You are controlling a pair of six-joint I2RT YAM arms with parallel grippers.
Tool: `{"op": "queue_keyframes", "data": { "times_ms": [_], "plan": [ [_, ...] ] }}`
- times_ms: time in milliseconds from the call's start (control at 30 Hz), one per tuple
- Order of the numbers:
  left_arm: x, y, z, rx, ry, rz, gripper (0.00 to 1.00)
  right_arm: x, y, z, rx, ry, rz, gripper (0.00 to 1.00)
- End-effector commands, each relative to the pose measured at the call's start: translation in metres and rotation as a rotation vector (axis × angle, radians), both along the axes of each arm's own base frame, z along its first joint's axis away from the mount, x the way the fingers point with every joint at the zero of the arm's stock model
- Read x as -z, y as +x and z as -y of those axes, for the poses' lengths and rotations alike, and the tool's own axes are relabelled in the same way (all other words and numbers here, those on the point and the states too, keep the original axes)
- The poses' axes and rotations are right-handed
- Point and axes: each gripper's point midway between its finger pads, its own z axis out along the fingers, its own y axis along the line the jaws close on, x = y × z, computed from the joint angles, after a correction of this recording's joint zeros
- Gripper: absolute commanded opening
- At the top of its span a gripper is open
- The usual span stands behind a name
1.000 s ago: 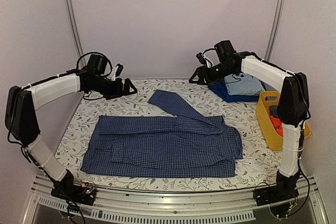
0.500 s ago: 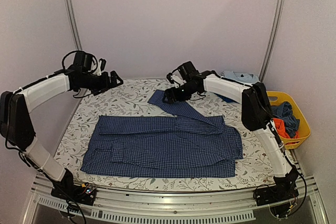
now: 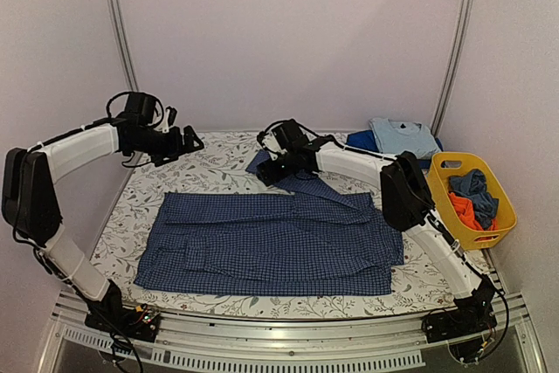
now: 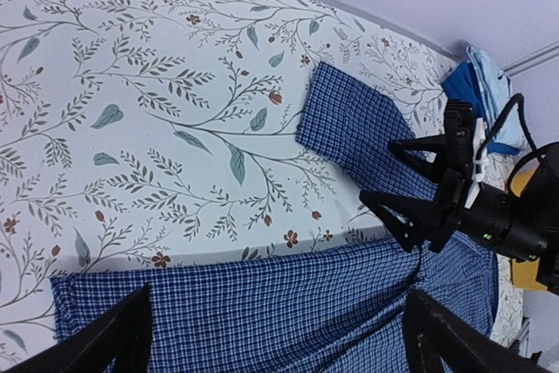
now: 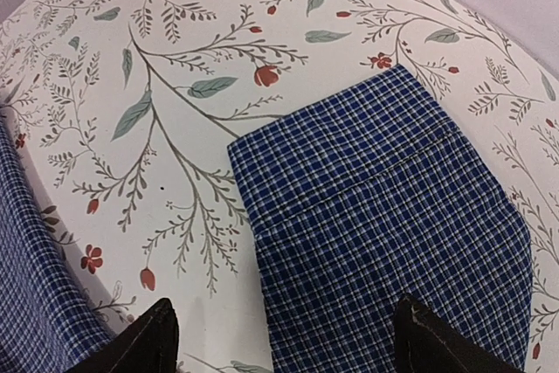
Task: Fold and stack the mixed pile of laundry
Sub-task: Pick up the rectangle-folded T-shirt from the center of the board.
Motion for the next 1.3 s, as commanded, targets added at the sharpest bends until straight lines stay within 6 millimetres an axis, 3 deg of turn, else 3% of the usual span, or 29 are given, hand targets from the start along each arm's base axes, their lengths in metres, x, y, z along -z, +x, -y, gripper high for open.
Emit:
{"op": "queue_keyframes", "data": {
  "times_ms": [0,133,300,500,533,600,700,733,867,1067,1267],
  "plan": [
    [0.013,-0.001,-0.005,0.001,0.007,-0.036,1.0,0.033,0.011,0.01,0.033,-0.109,0.055,0.83],
    [0.017,0.0,-0.004,0.008,-0.003,-0.056,1.0,0.052,0.012,0.019,0.047,-0.182,0.069,0.78],
    [0.013,0.003,-0.005,0.007,0.01,-0.042,1.0,0.078,0.008,0.028,0.037,-0.233,0.045,0.57],
    [-0.001,0.01,-0.009,0.006,0.038,-0.002,1.0,0.097,-0.003,0.033,-0.014,-0.265,0.003,0.1],
    [-0.003,0.011,-0.009,0.006,0.039,0.004,1.0,0.092,-0.002,0.031,-0.017,-0.259,0.011,0.01],
    [-0.009,0.015,-0.009,0.007,0.046,0.021,1.0,0.073,0.0,0.024,-0.042,-0.226,0.035,0.0],
    [-0.021,0.019,-0.006,0.027,0.046,0.059,1.0,0.01,0.006,0.006,-0.09,-0.1,0.089,0.0],
    [-0.029,0.02,-0.006,0.032,0.046,0.087,1.0,-0.021,0.007,0.0,-0.109,-0.042,0.115,0.0],
    [-0.072,0.019,-0.003,0.062,0.038,0.247,1.0,-0.093,-0.001,-0.001,-0.195,0.132,0.112,0.0],
    [-0.096,0.01,0.0,0.088,0.053,0.346,0.99,-0.132,-0.048,0.017,-0.359,0.25,0.014,0.0],
    [-0.126,-0.025,0.021,0.221,-0.021,0.541,1.0,-0.156,-0.101,0.037,-0.519,0.341,-0.077,0.0]
  ]
}}
